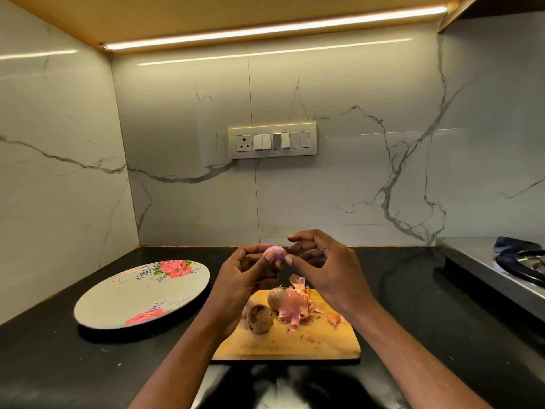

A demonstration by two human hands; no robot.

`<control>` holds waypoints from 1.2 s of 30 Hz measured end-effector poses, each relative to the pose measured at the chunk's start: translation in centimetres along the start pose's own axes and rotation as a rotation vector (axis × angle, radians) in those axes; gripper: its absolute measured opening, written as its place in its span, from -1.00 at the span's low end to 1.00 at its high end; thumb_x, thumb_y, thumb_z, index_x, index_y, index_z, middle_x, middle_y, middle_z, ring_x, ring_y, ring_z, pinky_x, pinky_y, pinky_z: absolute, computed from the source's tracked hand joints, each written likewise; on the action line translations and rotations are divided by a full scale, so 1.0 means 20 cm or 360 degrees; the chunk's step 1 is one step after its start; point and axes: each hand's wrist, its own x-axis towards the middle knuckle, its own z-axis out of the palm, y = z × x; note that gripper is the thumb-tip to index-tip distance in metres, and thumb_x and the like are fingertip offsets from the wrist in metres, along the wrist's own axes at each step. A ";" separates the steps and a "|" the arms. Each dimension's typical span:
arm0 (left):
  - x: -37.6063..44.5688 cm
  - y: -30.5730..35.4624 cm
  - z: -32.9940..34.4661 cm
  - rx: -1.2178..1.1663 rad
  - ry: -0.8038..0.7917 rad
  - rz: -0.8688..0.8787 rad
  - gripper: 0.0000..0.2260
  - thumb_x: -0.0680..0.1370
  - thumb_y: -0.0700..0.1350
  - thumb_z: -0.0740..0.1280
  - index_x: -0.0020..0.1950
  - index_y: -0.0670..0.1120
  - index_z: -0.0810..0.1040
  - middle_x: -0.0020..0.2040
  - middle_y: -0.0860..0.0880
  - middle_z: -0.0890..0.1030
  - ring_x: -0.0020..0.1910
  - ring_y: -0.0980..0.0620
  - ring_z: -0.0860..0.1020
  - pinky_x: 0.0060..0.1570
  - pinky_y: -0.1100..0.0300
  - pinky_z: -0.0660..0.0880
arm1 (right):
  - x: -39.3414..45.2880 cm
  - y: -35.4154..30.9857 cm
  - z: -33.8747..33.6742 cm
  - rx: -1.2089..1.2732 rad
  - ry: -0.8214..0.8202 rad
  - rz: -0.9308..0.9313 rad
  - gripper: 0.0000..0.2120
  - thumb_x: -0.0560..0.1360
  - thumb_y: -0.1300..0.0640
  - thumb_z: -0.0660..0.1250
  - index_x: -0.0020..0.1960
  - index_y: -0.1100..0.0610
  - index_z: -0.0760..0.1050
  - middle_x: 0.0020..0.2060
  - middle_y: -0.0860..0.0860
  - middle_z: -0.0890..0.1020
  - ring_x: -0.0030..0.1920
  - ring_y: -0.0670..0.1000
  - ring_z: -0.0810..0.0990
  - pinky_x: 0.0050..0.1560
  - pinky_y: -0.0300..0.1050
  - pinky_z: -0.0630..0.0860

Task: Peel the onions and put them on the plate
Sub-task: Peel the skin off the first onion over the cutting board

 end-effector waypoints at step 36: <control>-0.02 0.04 0.01 -0.0403 -0.0147 -0.0126 -0.76 0.59 -0.15 0.28 0.23 -0.03 0.61 0.16 -0.17 0.63 0.07 -0.11 0.67 0.02 0.13 0.63 | 0.01 0.07 0.00 -0.0086 -0.0088 0.0107 -0.81 0.56 0.06 0.42 0.17 -0.02 0.64 -0.03 -0.19 0.69 -0.02 -0.26 0.64 -0.04 -0.45 0.54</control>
